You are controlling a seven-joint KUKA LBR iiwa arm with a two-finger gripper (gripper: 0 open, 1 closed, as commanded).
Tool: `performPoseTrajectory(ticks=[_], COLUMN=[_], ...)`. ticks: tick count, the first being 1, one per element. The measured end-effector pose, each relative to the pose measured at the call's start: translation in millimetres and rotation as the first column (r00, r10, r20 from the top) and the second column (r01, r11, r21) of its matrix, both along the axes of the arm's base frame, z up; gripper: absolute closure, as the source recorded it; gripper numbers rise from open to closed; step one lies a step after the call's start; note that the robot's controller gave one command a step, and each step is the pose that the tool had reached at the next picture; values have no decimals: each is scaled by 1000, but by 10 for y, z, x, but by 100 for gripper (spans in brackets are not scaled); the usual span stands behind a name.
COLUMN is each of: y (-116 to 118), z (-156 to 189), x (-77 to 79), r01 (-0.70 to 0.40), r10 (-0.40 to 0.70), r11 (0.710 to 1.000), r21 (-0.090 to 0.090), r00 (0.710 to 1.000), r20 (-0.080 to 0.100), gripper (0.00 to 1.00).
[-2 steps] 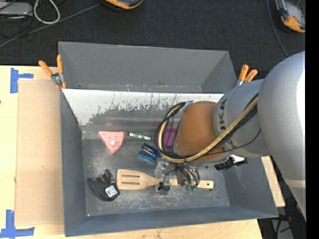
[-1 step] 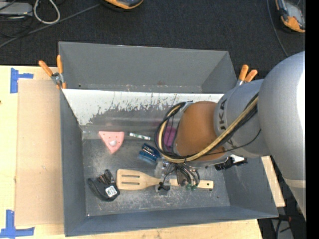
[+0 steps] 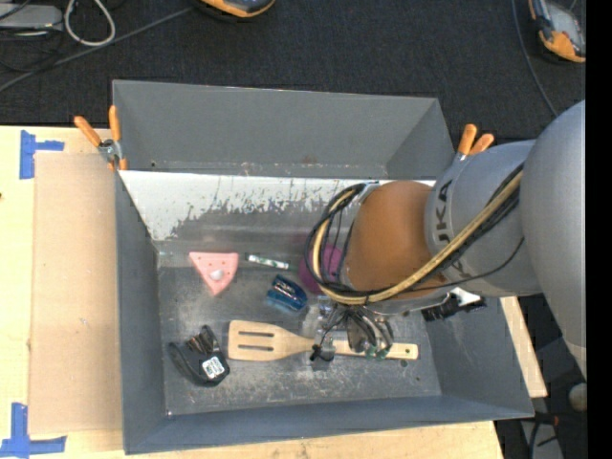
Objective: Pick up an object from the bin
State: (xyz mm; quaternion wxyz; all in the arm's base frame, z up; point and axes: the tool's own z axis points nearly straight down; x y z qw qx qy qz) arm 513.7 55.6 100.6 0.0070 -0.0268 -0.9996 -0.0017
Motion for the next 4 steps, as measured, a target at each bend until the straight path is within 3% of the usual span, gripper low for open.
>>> performPoseTrajectory(ticks=[2, 4], y=[-4, -6], z=[573, 873], x=[14, 22], r01=[-2, -6], r10=[2, 6], r11=[1000, 1000], r21=[1, 3], r00=[1000, 1000], r20=[4, 5], gripper=[100, 100])
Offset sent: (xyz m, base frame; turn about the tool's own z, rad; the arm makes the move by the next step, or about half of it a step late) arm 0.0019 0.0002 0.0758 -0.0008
